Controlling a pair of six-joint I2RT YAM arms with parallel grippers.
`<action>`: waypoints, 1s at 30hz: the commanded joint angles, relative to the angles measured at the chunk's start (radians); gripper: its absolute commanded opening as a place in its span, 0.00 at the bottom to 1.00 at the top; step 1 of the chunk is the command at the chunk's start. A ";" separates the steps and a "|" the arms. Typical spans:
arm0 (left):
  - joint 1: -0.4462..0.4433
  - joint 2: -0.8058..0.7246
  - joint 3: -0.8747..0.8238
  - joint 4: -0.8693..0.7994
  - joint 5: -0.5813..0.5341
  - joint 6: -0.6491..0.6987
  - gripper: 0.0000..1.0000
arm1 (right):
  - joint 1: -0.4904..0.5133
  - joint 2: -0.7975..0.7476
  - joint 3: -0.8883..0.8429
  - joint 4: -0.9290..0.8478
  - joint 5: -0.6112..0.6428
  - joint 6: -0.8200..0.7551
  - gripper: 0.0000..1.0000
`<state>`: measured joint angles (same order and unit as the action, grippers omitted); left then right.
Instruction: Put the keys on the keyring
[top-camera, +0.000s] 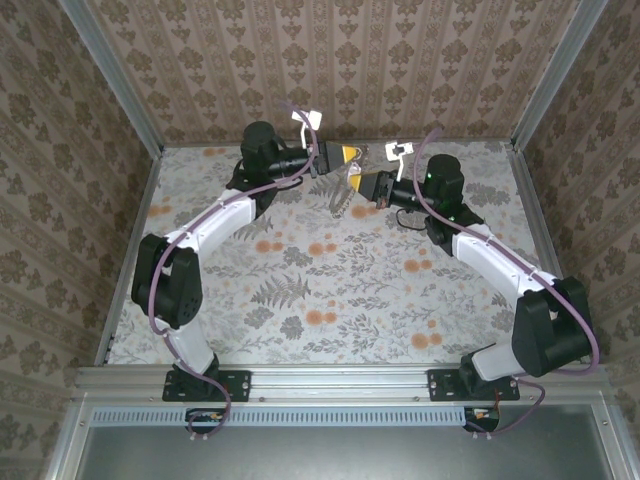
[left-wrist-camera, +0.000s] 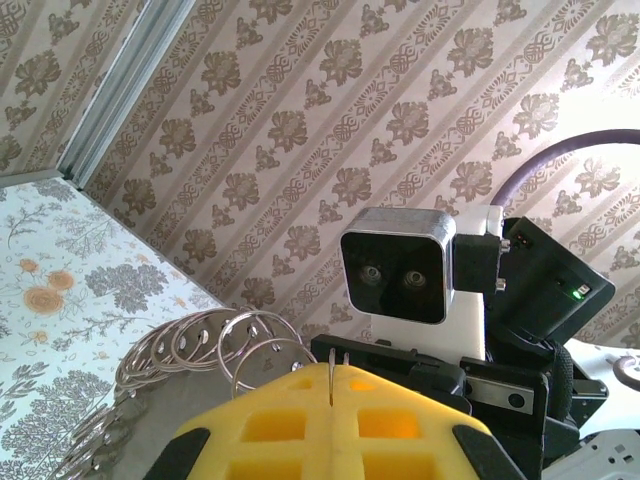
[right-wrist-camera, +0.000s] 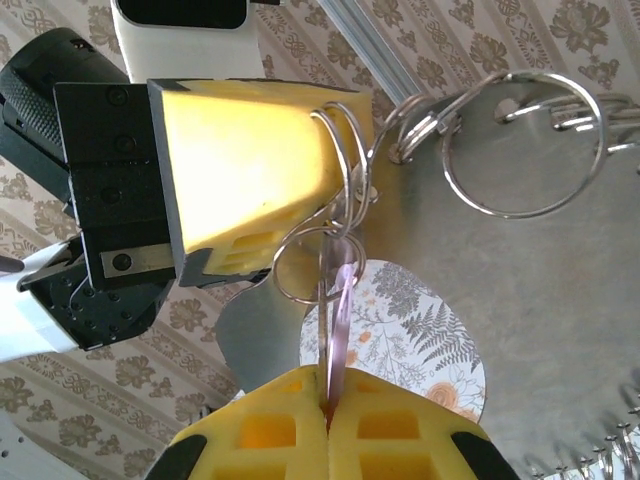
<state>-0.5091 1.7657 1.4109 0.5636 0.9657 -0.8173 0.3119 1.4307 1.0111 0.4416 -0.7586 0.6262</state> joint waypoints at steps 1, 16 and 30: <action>0.004 -0.057 -0.014 0.105 -0.063 -0.040 0.00 | 0.012 -0.028 0.015 -0.040 -0.001 -0.007 0.23; 0.011 -0.055 -0.058 0.203 -0.157 -0.152 0.00 | -0.042 -0.164 0.003 0.009 0.141 0.133 0.40; 0.011 -0.048 -0.079 0.250 -0.199 -0.212 0.00 | -0.042 0.074 0.121 0.276 0.186 0.313 0.38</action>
<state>-0.5079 1.7565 1.3342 0.7383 0.7799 -1.0039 0.2726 1.4815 1.0916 0.6090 -0.5907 0.8806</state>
